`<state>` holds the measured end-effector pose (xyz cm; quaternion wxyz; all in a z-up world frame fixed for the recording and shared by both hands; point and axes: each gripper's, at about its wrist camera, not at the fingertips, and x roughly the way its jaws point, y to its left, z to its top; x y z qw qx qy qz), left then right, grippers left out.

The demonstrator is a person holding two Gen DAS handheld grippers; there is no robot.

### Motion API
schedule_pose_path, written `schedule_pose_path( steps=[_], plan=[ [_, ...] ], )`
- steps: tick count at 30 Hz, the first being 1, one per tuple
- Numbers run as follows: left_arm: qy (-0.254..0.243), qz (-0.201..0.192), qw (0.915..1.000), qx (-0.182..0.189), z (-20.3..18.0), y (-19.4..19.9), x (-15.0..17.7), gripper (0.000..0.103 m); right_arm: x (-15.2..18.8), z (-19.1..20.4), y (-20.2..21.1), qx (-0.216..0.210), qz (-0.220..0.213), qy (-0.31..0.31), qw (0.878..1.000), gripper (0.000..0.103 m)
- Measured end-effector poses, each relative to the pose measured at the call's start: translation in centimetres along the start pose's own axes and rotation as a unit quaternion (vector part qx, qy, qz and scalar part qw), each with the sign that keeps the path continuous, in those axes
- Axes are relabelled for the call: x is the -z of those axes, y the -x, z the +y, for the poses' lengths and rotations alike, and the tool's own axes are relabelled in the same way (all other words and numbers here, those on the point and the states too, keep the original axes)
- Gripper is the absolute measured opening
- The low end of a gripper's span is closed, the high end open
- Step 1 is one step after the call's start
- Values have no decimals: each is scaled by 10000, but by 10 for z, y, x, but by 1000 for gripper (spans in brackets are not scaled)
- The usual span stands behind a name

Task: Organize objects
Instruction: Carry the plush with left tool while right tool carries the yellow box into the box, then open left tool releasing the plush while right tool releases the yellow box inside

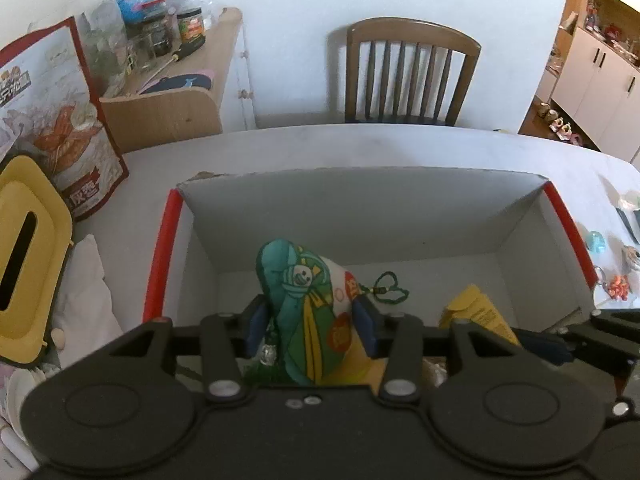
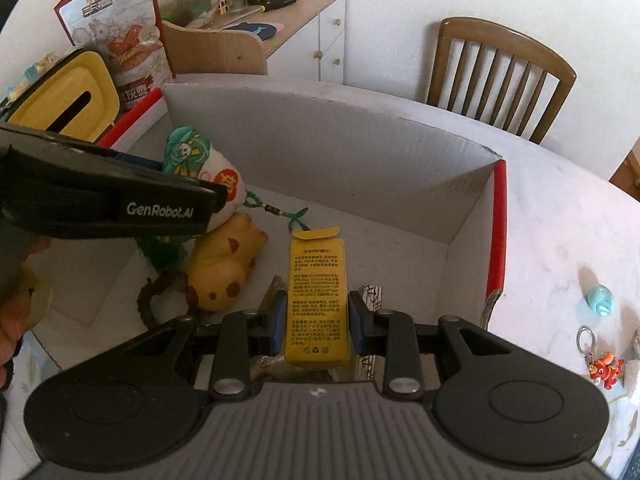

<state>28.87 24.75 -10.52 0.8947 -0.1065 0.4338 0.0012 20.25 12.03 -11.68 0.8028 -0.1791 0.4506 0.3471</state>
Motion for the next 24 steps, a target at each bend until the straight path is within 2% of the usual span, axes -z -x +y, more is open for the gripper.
schedule_pose_path(
  steps=[5,9,11,13,24],
  plan=[
    [160,59,9999,-18,5,-2,-3,47,0,-8,8,-66,-82,-128,9999,31],
    [299,89,9995,-26,8,-2,-3,54,2,-16,14,-95,-98,-292,9995,32],
    [336,89,9994,-2,8,0,-1,63,5,-20,19,-157,-122,-353,9992,40],
    [344,26,9994,-25,7,4,-1,68,7,-22,25,-122,-173,-372,9991,53],
    [304,-166,9993,147,-9,37,6,69,17,-29,65,-186,-409,-504,9977,53]
  ],
)
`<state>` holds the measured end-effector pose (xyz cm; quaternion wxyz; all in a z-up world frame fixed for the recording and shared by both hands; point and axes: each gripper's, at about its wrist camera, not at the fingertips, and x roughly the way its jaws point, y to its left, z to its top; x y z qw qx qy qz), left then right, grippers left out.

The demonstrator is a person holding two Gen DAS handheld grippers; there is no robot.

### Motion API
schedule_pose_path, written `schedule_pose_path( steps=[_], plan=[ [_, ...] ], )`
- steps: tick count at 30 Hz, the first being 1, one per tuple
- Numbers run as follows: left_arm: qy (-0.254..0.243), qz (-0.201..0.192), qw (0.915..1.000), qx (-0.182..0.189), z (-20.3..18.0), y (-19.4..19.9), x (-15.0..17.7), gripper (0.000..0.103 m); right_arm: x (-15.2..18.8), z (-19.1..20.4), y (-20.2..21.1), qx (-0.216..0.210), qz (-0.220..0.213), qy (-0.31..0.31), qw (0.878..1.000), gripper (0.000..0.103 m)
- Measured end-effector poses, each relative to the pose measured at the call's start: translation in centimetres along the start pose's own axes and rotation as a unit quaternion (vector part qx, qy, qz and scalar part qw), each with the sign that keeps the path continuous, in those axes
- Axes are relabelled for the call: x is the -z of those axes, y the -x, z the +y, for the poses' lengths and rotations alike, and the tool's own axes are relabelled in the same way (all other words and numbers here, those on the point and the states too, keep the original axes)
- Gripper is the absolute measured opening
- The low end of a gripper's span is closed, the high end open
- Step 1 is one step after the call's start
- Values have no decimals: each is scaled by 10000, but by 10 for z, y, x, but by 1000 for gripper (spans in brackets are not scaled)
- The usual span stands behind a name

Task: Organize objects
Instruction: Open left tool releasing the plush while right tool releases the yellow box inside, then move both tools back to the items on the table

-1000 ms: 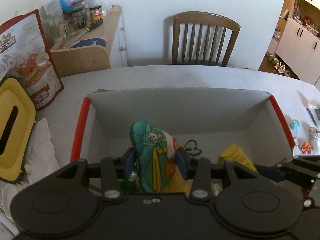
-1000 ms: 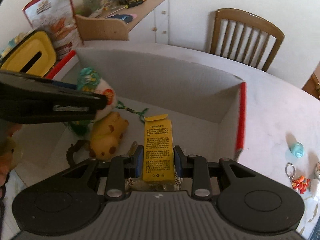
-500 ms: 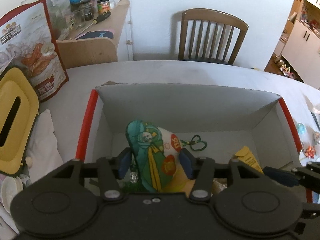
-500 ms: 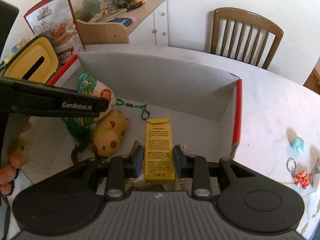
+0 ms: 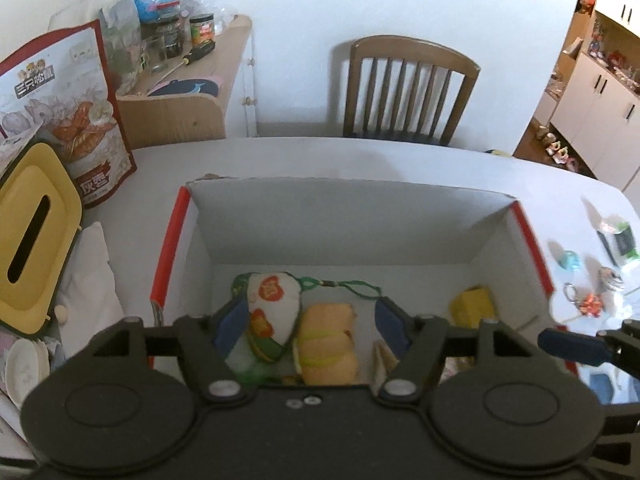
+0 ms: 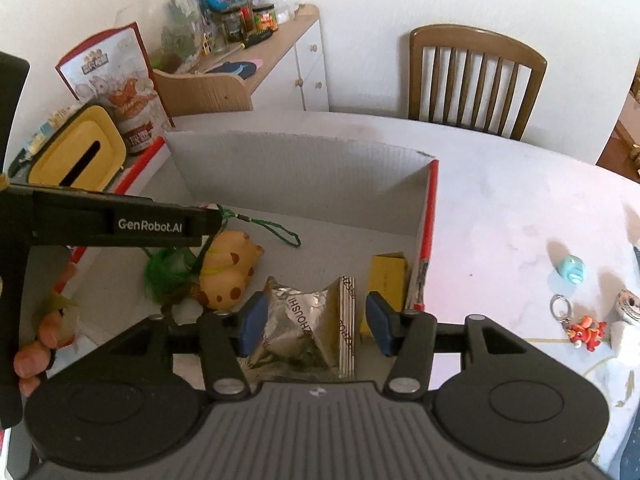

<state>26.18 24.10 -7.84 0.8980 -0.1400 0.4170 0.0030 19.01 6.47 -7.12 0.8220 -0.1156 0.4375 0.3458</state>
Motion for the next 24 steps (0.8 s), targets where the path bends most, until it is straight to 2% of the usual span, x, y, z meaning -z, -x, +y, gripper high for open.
schedule_pose_path(
  steps=[6,16,24],
  plan=[
    [-73,-178,9998,93,-12,28,6,74,4,-2,31,-68,-180,-27,9998,53],
    [-215,-521,9979,312,-40,80,23,76,25,-10,89,-192,-493,-32,9986,62],
    [-362,-641,9966,356,-77,110,43,83,55,-40,137,-483,-731,-67,9961,66]
  ],
)
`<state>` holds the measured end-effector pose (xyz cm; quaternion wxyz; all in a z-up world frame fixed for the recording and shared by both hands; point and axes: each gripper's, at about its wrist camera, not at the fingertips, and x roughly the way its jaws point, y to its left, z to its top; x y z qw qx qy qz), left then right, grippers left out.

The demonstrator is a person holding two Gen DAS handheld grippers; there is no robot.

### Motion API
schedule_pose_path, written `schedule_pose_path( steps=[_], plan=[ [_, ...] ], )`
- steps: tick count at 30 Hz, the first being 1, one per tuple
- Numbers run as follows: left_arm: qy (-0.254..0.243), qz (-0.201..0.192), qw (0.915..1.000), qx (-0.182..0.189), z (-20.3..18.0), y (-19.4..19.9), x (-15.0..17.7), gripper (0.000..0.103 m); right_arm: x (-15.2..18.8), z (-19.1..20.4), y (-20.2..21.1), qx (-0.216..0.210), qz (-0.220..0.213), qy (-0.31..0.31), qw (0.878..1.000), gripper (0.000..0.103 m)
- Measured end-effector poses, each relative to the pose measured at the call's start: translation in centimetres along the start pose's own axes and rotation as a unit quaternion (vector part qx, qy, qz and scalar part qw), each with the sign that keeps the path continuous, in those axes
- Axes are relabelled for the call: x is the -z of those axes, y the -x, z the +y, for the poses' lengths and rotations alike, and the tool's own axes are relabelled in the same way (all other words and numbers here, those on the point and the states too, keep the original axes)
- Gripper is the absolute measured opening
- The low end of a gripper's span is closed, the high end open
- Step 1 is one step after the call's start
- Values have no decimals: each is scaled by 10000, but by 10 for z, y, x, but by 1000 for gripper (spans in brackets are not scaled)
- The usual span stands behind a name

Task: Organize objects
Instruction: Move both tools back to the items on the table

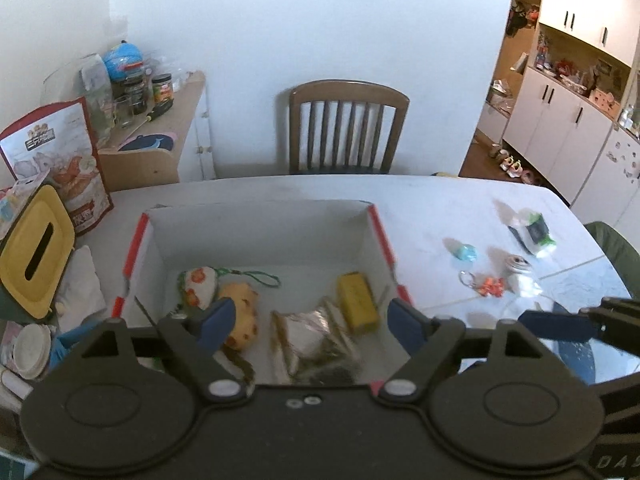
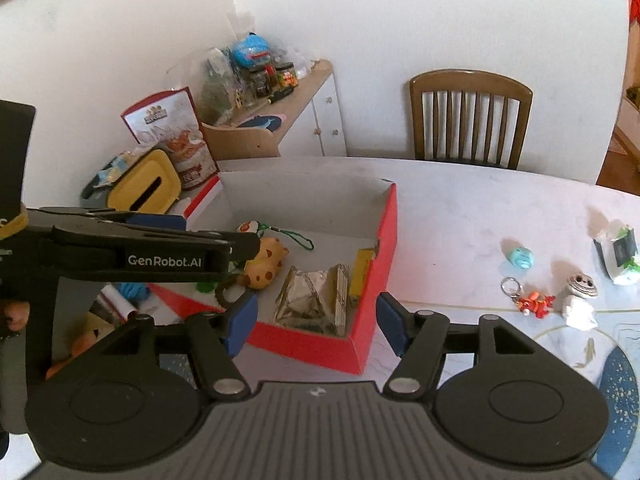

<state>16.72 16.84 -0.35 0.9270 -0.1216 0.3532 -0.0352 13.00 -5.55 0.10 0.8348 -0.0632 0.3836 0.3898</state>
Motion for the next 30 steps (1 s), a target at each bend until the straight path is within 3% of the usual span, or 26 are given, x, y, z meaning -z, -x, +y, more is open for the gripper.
schedule_pose_path(
  steps=[9,13,19,30],
  plan=[
    [40,135,9999,-5,-57,3,19,88,26,-54,36,-92,-133,-167,9997,73],
    [79,125,9999,13,-83,2,25,94,38,-82,50,-91,-237,-212,9995,80],
    [69,93,9999,-61,-123,-5,35,103,55,-130,62,-66,-160,-298,9994,82],
    [377,82,9985,387,-181,-39,50,103,68,-217,66,75,-201,-481,9986,85]
  ],
)
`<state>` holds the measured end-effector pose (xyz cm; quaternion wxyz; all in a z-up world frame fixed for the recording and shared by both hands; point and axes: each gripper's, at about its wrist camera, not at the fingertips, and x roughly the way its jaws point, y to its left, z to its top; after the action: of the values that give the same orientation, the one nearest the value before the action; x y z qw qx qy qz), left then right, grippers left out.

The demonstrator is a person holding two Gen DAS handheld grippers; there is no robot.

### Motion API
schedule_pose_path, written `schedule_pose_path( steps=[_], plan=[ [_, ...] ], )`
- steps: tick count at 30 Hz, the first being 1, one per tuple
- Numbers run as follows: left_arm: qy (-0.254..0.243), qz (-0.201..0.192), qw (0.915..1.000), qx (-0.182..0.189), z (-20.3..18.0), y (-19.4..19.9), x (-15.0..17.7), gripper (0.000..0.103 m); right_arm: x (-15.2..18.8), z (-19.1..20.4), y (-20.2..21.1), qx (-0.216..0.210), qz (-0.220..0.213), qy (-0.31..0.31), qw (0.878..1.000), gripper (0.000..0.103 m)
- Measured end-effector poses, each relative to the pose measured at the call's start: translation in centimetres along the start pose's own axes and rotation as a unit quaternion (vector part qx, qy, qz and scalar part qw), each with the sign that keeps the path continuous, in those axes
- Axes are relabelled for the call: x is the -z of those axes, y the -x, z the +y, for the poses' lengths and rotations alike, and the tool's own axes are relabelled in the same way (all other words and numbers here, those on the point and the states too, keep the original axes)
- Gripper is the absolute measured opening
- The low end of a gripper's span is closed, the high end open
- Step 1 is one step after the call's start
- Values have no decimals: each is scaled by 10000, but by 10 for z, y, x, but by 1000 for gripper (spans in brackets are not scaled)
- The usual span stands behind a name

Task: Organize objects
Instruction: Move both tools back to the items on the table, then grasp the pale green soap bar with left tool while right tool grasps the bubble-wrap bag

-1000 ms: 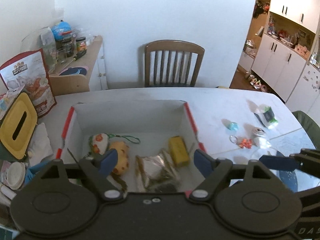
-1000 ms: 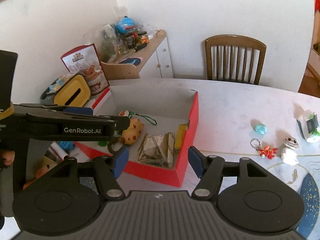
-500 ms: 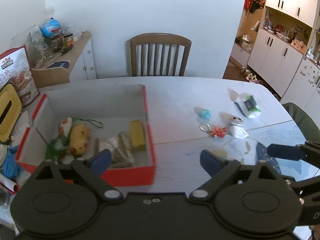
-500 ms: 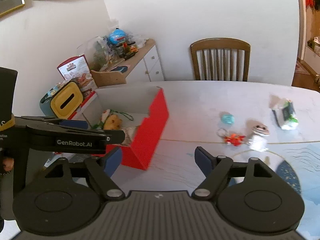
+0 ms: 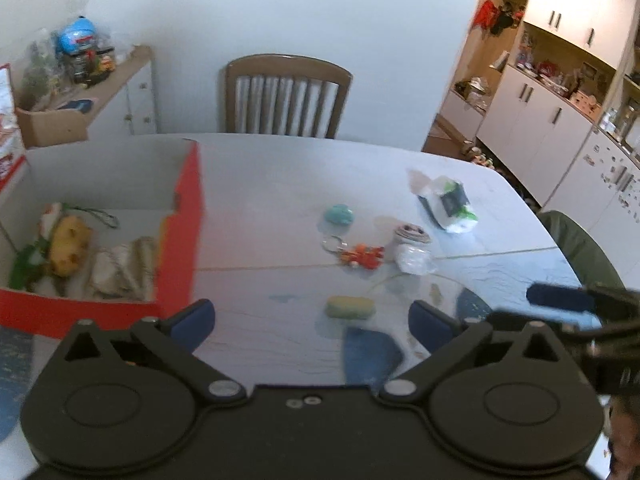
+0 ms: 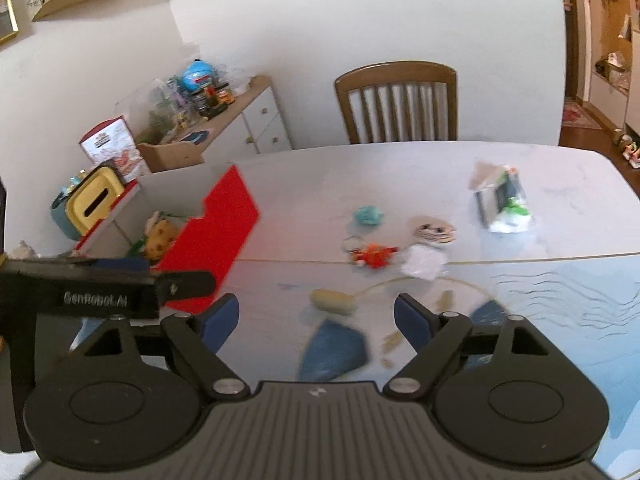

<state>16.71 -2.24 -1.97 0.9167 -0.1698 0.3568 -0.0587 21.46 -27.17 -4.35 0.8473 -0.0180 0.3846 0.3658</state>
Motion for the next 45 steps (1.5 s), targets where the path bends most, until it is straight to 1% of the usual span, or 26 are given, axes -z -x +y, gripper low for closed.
schedule_pose_path(
  steps=[1,4,7,10,11,13,18,21,26,30,35,37,39,41,43,45],
  plan=[
    [-49,-15,10000,57,-5,-5,2,103,-2,-8,-1,57,-6,-18,10000,85],
    [-65,58,10000,-24,-18,-19,6,103,-6,-25,-6,194,-2,-57,9998,85],
    [-35,115,9999,-20,-28,-31,8,103,-9,-42,-16,292,61,-140,9995,85],
    [-213,173,9992,-277,-40,-45,11,103,-14,-52,-28,351,63,-107,9993,85],
    [-221,226,9990,-312,-43,-52,12,103,-15,-56,-34,357,83,-109,9993,85],
    [-205,286,9990,-293,-45,-61,14,103,-18,-63,-44,339,152,-142,9992,85],
    [-172,325,9982,-478,-48,-86,19,103,-26,-75,-73,329,288,-168,9989,85],
    [-168,324,9980,-524,-48,-99,21,103,-29,-78,-91,363,366,-182,9985,85],
    [-138,430,9979,-466,-46,-116,24,103,-37,-89,-124,621,584,-517,9950,85],
    [-289,502,9968,-550,-48,-129,26,103,-46,-97,-148,686,732,-835,9914,85],
    [-349,518,9968,-508,-51,-139,27,102,-51,-100,-169,671,820,-1049,9888,85],
    [-389,500,9962,-593,-52,-143,27,98,-51,-99,-175,699,854,-1045,9884,85],
    [-438,497,9961,-585,-54,-146,27,97,-50,-100,-180,726,875,-1074,9877,85],
    [-485,468,9959,-606,-56,-148,28,93,-49,-101,-185,704,935,-1140,9866,81],
    [-528,485,9953,-646,-55,-152,28,87,-46,-103,-189,712,1024,-1184,9851,74],
    [-558,495,9950,-666,-56,-154,28,82,-43,-105,-191,710,1097,-1229,9838,70]
  ],
)
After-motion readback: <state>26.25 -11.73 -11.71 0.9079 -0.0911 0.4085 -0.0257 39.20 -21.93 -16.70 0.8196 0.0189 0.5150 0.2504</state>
